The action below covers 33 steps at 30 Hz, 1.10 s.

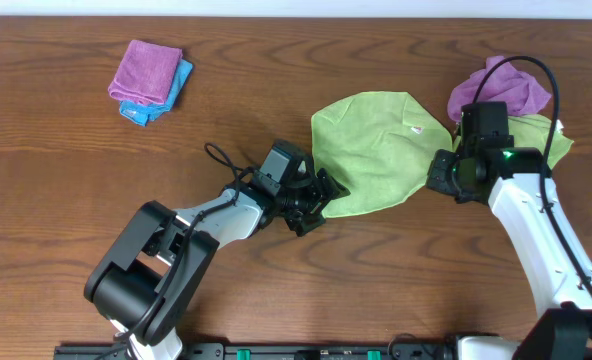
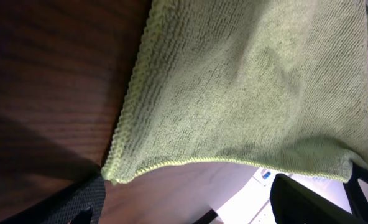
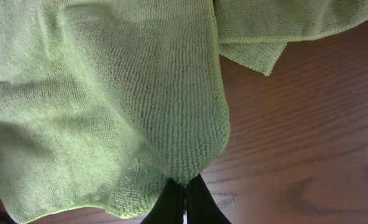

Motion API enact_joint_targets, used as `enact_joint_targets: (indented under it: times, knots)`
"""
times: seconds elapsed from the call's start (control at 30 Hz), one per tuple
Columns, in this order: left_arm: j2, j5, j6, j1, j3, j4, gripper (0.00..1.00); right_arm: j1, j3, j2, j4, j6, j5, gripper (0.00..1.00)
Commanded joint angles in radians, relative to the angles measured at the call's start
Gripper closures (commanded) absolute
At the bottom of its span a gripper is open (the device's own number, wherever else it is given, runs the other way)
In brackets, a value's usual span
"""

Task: Fold the cloth
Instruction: 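Grasp the left corner with the left gripper and pull it leftward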

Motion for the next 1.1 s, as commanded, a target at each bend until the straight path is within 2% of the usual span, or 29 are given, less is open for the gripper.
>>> enact_joint_targets:
  times: [0.0,0.23,0.3,0.37,0.47,0.5,0.7,0.87,0.93,1.07]
  knots:
    - [0.051,-0.088,0.01,-0.003,-0.001,-0.014,0.13,-0.003,0.014,-0.007,0.0,-0.011,-0.004,0.99]
    - [0.099,-0.087,0.01,-0.003,-0.001,0.027,0.17,-0.002,0.014,-0.007,-0.001,-0.011,-0.022,0.99]
    - [0.116,-0.082,0.01,-0.003,-0.001,0.039,0.21,-0.002,0.014,-0.007,-0.001,-0.011,-0.023,0.99]
    - [0.125,-0.068,0.011,-0.003,-0.001,0.045,0.4,0.0,0.014,-0.007,-0.002,-0.011,-0.023,0.99]
    - [0.125,-0.06,0.044,-0.003,-0.001,0.071,0.86,0.0,0.014,-0.007,-0.002,-0.011,-0.023,0.99]
    - [0.125,-0.061,0.052,-0.003,-0.001,0.071,0.94,0.0,0.014,-0.007,-0.002,-0.011,-0.023,0.99]
    - [0.122,-0.029,0.154,0.023,0.004,0.072,0.94,0.0,0.014,-0.007,-0.005,-0.012,-0.039,0.99]
    - [0.06,0.071,0.323,0.143,0.032,0.053,0.94,0.008,0.014,-0.007,-0.004,-0.012,-0.075,0.99]
    - [0.018,0.091,0.367,0.195,0.042,0.016,0.94,0.017,0.011,-0.007,-0.004,-0.012,-0.075,0.99]
    - [-0.095,0.098,0.479,0.278,0.055,-0.158,0.94,0.051,-0.012,-0.007,-0.005,-0.012,-0.076,0.99]
